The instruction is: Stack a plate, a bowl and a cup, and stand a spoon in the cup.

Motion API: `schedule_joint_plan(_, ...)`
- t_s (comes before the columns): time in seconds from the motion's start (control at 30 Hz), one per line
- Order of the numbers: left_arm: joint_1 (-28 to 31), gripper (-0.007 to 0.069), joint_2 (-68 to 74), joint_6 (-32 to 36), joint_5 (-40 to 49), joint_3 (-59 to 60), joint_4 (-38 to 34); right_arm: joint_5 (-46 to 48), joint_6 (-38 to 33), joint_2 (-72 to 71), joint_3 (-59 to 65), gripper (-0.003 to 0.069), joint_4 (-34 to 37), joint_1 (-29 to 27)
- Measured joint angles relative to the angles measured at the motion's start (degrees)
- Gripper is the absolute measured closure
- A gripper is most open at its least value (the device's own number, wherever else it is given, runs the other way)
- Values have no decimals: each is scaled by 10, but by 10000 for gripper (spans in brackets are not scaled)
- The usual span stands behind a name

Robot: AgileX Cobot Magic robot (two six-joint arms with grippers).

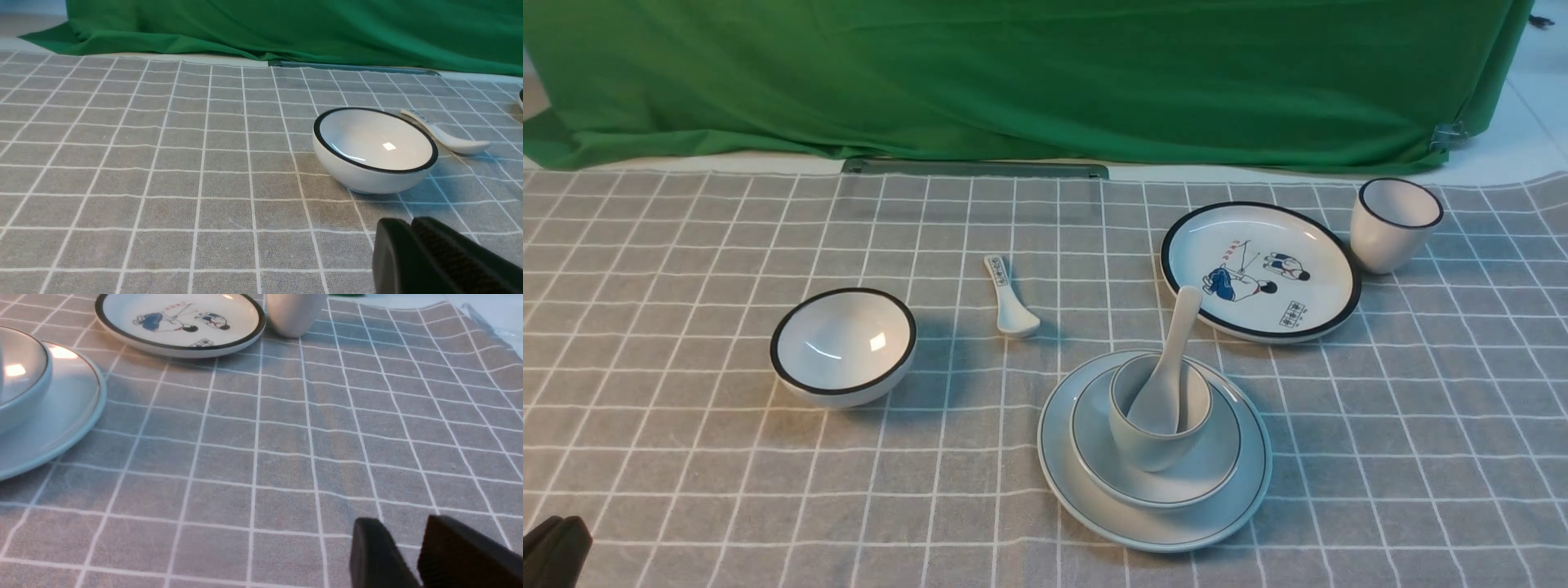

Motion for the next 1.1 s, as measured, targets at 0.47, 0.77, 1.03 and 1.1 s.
schedule_joint_plan(0.47, 0, 613, 0, 0, 0, 0, 0, -1, 0, 0, 0, 421, 0, 0)
schedule_joint_plan(0.77, 0, 613, 0, 0, 0, 0, 0, 0, 0, 0, 0, 418, 0, 0)
schedule_joint_plan(1.03, 0, 612, 0, 0, 0, 0, 0, 0, 0, 0, 0, 418, 0, 0)
schedule_joint_plan(1.1, 0, 612, 0, 0, 0, 0, 0, 0, 0, 0, 0, 418, 0, 0)
